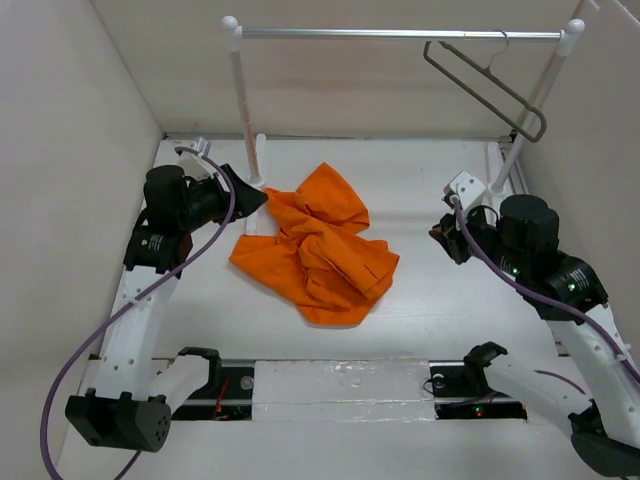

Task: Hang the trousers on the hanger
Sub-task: Flatten out the trousers at the center of the board.

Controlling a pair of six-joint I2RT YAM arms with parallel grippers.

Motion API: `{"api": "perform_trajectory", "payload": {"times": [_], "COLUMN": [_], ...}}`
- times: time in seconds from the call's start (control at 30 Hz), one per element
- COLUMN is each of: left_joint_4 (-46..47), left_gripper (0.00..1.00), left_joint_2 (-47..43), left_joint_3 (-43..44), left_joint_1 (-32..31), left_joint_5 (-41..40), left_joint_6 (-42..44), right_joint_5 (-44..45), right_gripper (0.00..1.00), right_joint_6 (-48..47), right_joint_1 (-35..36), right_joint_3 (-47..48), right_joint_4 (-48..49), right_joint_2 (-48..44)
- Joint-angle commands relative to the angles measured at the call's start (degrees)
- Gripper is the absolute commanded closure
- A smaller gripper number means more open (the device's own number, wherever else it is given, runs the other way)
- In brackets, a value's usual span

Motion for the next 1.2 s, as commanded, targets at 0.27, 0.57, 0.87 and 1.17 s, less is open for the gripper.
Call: {"api": "perform_trajectory", "payload": {"times": [0.27, 0.57, 0.87, 1.17], "left_joint_4": [9.49, 9.12, 5.51, 13.51], "left_gripper": [0.78, 0.71, 0.48, 0.39], "left_joint_2": [15.08, 5.70, -0.64, 6.56], "left_joint_3": [27.51, -8.98, -30.55, -35.76], "left_joint_1": [-10.87, -21.71, -21.71, -25.83], "left_joint_5": [-2.44, -23.76, -19.73, -13.29], "left_joint_6": [-3.09, -9.31, -18.28, -19.95], "right_joint_5": [0.27, -4.74, -9.22, -11.86], "right_gripper": [1.00, 0.35, 0.21, 0.23], "right_joint_6": [-0.62, 1.23, 5.44, 8.70], "right_joint_1": [-0.61, -6.05, -9.40, -12.29], "right_joint_3": [-7.51, -19.98, -25.01, -27.21], "right_joint_4": [4.24, 17.16, 34.30, 47.56], "right_joint_2": [2.52, 11.65, 24.31, 36.00]}}
